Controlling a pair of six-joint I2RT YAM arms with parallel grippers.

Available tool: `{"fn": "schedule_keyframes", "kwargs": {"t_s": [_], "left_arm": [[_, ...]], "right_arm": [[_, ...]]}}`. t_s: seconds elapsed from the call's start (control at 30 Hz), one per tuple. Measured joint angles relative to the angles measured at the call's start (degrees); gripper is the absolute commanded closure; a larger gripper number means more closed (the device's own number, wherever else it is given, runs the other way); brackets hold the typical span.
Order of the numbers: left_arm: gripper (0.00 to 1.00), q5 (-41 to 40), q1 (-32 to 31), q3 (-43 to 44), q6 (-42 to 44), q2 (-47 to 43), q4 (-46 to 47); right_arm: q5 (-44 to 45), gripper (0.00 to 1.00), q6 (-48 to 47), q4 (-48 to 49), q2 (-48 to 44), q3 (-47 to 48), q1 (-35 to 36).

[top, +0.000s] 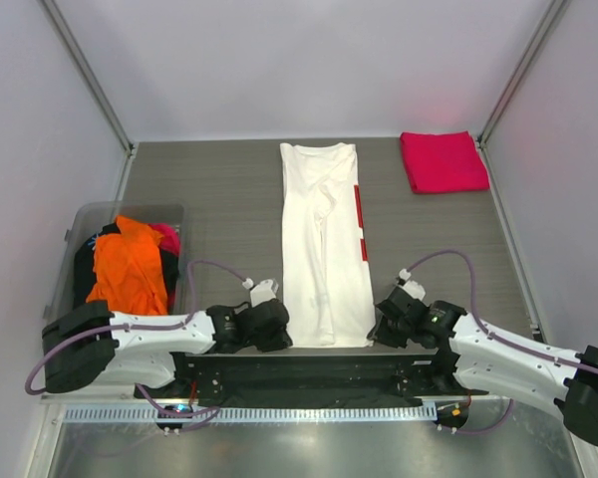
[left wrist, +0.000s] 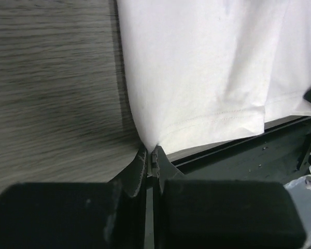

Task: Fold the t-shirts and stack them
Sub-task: Fold the tshirt

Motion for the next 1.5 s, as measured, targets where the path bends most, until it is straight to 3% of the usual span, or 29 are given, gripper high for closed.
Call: {"fn": "schedule_keyframes", "kwargs": {"t_s": [0.23, 0.4, 0.57, 0.83, 1.07, 1.5], "left_arm": [[1.0, -7.3, 0.3, 14.4, 0.7, -2.7, -19.8], [1.0, -10.9, 4.6, 23.8, 5.1, -4.5, -27.1], [1.0, -9.8, 14.3, 28.3, 10.8, -3.1, -28.5], [1.0, -4.4, 25.0, 38.7, 18.7, 7.0, -27.3], [1.0, -0.6, 30.7, 48.1, 23.8, 15.8, -27.2], [0.99, 4.7, 37.8, 56.3, 28.7, 32.9, -27.4]], "right_arm": [[5.2, 0.99, -1.4, -6.0, -0.6, 8.9, 0.2], [10.1, 0.99, -5.3, -7.6, 5.7, 18.9, -1.9], [10.9, 0.99, -11.9, -6.9, 13.6, 27.9, -9.0], [9.6, 0.99, -22.5, -4.9, 24.7, 40.4, -17.9], [7.6, 0.99, -28.3, -3.4, 33.0, 47.0, -22.5], [2.9, 0.99, -33.9, -0.5, 49.9, 55.9, -26.6]]}}
